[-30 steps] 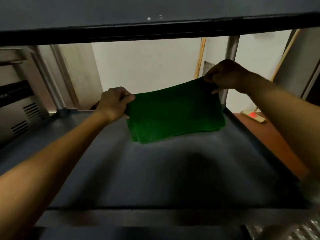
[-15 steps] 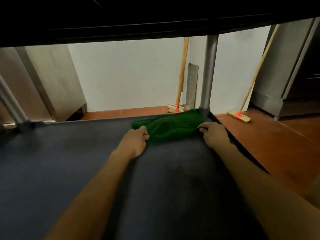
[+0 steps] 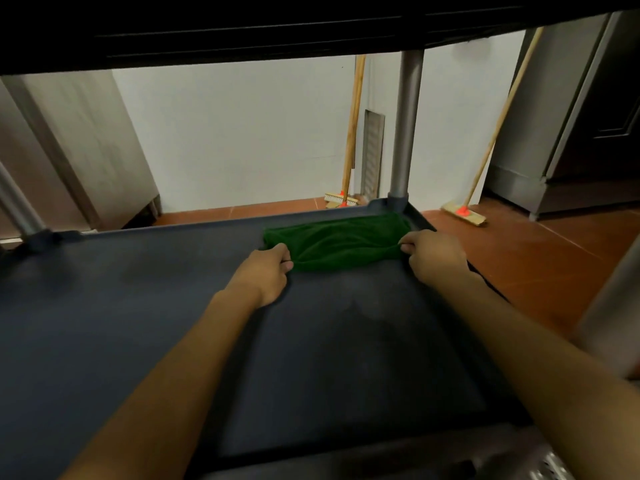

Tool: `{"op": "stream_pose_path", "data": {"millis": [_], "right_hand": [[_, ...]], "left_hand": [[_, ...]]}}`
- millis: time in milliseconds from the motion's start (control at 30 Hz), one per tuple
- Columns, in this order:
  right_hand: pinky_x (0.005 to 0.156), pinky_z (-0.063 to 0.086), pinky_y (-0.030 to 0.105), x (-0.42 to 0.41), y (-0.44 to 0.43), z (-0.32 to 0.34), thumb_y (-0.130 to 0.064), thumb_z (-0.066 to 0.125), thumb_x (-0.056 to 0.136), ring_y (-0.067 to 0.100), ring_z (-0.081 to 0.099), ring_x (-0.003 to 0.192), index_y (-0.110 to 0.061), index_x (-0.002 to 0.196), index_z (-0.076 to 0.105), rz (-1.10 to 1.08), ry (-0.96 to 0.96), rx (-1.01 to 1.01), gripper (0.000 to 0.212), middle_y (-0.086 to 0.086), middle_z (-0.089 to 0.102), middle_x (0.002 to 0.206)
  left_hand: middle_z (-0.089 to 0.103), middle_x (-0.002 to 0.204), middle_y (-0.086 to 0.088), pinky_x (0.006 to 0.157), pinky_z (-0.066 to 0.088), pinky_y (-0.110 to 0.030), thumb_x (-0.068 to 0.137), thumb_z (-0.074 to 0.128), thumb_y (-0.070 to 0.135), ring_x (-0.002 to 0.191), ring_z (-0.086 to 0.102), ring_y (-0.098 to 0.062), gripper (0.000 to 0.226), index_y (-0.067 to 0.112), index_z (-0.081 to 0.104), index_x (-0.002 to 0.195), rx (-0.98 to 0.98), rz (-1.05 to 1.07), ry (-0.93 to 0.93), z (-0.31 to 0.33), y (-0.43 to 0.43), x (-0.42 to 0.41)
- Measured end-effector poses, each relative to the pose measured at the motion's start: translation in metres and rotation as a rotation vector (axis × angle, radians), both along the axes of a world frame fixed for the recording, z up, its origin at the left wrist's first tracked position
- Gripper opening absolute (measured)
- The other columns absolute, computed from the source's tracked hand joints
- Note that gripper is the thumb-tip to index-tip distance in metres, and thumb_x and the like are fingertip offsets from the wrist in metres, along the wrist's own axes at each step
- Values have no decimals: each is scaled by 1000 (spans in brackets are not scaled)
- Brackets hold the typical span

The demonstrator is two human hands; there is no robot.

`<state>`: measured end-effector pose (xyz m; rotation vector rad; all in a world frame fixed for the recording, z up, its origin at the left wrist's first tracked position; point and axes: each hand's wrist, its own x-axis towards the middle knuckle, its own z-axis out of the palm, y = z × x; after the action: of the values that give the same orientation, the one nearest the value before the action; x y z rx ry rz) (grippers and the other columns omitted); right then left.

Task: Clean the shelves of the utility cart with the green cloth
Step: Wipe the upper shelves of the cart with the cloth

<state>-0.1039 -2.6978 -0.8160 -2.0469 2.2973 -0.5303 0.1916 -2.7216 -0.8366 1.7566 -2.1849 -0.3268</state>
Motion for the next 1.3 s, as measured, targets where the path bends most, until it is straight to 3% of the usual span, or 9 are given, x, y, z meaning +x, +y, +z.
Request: {"op": "stream_pose_path", "data": {"millis": [233, 400, 567, 833, 1033, 1200, 1300], "right_hand": [[83, 36, 35, -3, 49, 0, -17, 49, 98, 28, 61, 101, -27, 114, 65, 32, 109, -51, 25, 5, 69, 108], [85, 35, 36, 2, 79, -2, -17, 48, 98, 26, 58, 106, -26, 115, 65, 35, 170, -60, 26, 2, 69, 108], [88, 36, 38, 5, 105, -1, -15, 49, 95, 27, 58, 105, -22, 114, 65, 43, 241, -31, 25, 3, 69, 106], [92, 36, 39, 9, 146, 1, -17, 50, 90, 28, 56, 101, -15, 97, 64, 72, 364, -39, 16, 6, 66, 101], [91, 38, 40, 4, 173, 2, -20, 47, 90, 31, 55, 103, -14, 100, 66, 122, 308, -31, 23, 9, 65, 106], [81, 39, 39, 4, 194, -1, -21, 46, 93, 33, 58, 99, -12, 97, 63, 147, 248, -65, 20, 12, 66, 105], [81, 43, 39, 5, 207, -1, -26, 45, 98, 36, 60, 102, -13, 112, 60, 114, 190, -62, 25, 14, 66, 112]], "left_hand": [[64, 122, -17, 95, 50, -48, 103, 44, 23, 108, 60, -36, 11, 16, 52, 103, -17, -25, -37, 2, 30, 0], [66, 118, -16, 89, 51, -47, 104, 43, 22, 103, 61, -36, 11, 15, 51, 102, -46, -26, -48, 0, 57, -2], [68, 109, -18, 79, 46, -37, 103, 45, 20, 93, 59, -33, 12, 12, 53, 101, -75, -29, -47, 0, 83, -4], [67, 102, -18, 84, 51, -46, 103, 46, 22, 92, 60, -35, 15, 11, 55, 105, -67, -86, -117, 6, 126, 0], [67, 101, -16, 83, 51, -44, 102, 47, 23, 92, 61, -35, 14, 13, 56, 106, -80, -128, -149, 7, 156, 8], [69, 117, -13, 92, 51, -44, 102, 49, 25, 106, 62, -34, 10, 17, 56, 101, -62, -144, -102, 10, 179, 15], [68, 124, -10, 96, 50, -42, 102, 51, 26, 113, 62, -32, 8, 24, 51, 94, -64, -163, -64, 11, 194, 19]]}}
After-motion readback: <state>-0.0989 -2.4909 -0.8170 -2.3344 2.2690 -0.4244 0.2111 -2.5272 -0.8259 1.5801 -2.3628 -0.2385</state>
